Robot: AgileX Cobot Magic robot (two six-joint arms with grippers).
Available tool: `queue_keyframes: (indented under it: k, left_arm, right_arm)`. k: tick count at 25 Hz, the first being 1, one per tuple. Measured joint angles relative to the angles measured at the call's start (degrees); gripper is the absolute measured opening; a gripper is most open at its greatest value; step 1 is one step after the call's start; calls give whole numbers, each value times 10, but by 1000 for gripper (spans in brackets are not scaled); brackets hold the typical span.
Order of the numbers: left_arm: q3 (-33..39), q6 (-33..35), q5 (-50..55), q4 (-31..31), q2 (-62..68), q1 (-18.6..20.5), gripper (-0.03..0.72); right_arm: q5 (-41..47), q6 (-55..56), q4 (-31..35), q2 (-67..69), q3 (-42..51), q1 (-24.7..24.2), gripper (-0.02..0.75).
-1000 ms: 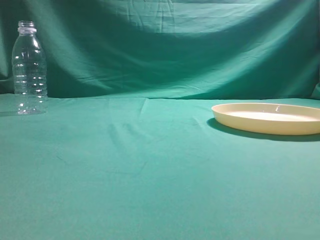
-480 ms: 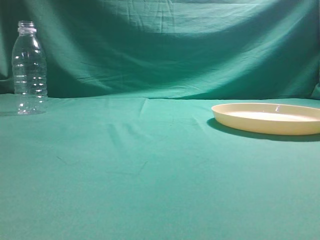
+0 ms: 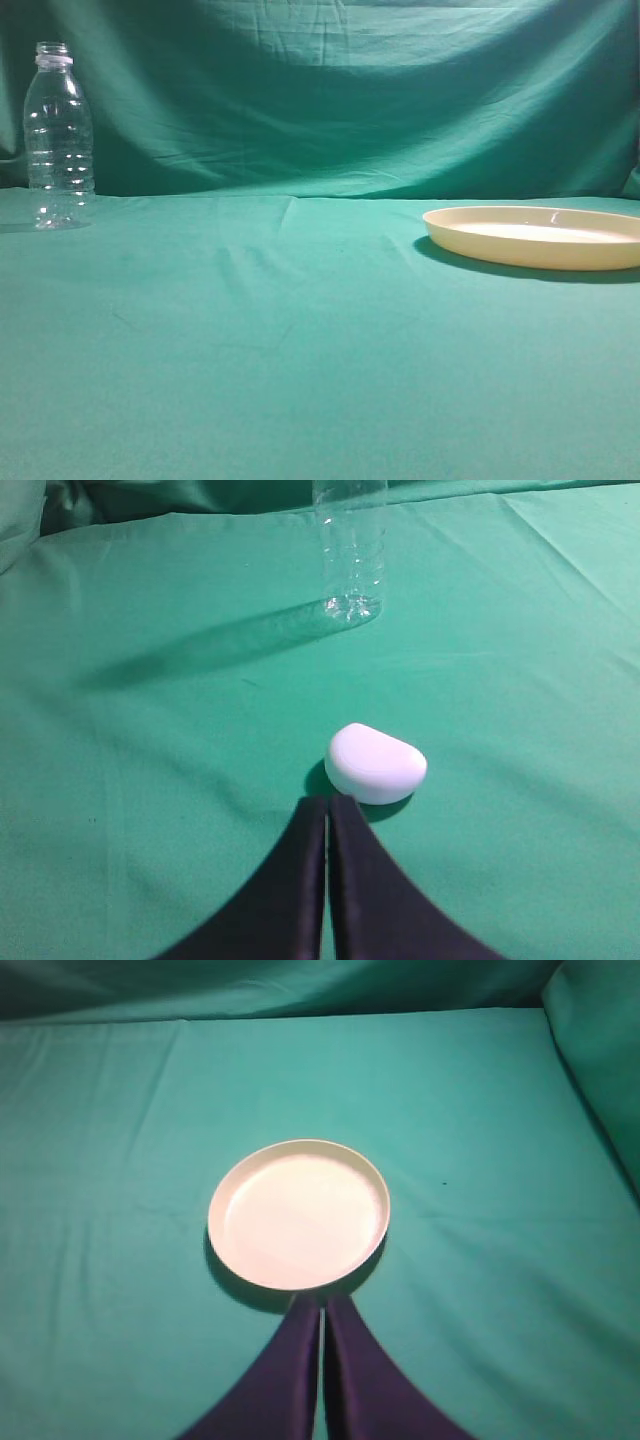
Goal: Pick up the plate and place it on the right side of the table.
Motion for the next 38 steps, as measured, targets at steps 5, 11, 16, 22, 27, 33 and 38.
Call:
queue_keyframes:
  k: [5, 11, 16, 22, 27, 33, 38]
  left_arm:
    - [0, 0, 0, 0, 0, 0, 0]
    - [0, 0, 0, 0, 0, 0, 0]
    - [0, 0, 0, 0, 0, 0, 0]
    - [0, 0, 0, 0, 0, 0, 0]
    - [0, 0, 0, 0, 0, 0, 0]
    - [0, 0, 0, 0, 0, 0, 0]
    - [0, 0, 0, 0, 0, 0, 0]
  right_arm:
    - [51, 0, 24, -76, 10, 0, 0]
    - [-50, -52, 24, -130, 54, 0, 0]
    - [-209, -84, 11, -192, 188, 0, 0]
    - [-317, -84, -25, -273, 367, -18, 0]
    - [-352, -78, -27, -282, 468, -24, 0]
    - [-371, -60, -30, -282, 518, -25, 0]
    - [-373, -55, -30, -282, 518, -25, 0]
